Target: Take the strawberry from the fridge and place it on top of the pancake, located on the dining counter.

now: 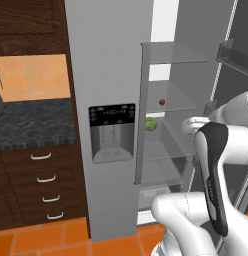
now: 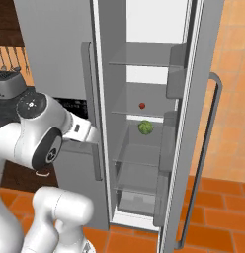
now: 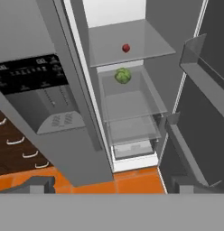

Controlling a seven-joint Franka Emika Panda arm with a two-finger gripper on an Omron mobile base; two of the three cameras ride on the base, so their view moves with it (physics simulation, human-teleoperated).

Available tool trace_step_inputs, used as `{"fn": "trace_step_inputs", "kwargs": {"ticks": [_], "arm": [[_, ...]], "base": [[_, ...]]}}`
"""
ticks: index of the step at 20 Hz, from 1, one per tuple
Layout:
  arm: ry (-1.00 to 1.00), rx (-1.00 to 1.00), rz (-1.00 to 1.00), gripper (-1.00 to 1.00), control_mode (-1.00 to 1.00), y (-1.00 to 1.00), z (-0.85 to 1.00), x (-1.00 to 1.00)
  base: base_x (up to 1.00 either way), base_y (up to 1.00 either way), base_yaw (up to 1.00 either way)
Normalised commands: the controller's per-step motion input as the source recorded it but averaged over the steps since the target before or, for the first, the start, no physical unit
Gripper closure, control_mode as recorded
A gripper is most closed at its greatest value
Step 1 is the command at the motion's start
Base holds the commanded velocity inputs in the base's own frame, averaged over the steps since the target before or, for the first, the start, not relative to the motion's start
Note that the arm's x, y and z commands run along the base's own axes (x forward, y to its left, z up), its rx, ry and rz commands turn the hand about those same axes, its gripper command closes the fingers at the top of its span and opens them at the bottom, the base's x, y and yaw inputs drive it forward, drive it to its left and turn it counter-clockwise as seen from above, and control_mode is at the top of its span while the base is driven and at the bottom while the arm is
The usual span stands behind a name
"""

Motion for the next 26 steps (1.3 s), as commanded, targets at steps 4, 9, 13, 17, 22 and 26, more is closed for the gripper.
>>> {"fn": "trace_step_inputs", "kwargs": {"ticks": [4, 9, 13, 17, 22, 26], "arm": [[0.03, 0.04, 0.00, -1.00, -1.00, 0.40, -0.01, -0.35], [0.05, -0.04, 0.02, -1.00, -1.00, 0.28, -0.11, -0.03], [0.00, -0.01, -0.01, -1.00, -1.00, 0.02, -0.19, -0.16], [0.00, 0.00, 0.00, -1.00, 1.00, 0.00, 0.00, 0.00], [0.00, 0.00, 0.00, -1.00, 1.00, 0.00, 0.00, 0.00], [0.00, 0.00, 0.00, -1.00, 1.00, 0.00, 0.00, 0.00]], "base": [[0.00, 0.00, 0.00], [0.00, 0.00, 0.00], [0.00, 0.00, 0.00], [-0.31, -0.06, -0.28], [0.05, -0.05, -0.51], [0.55, 0.02, -0.32]]}}
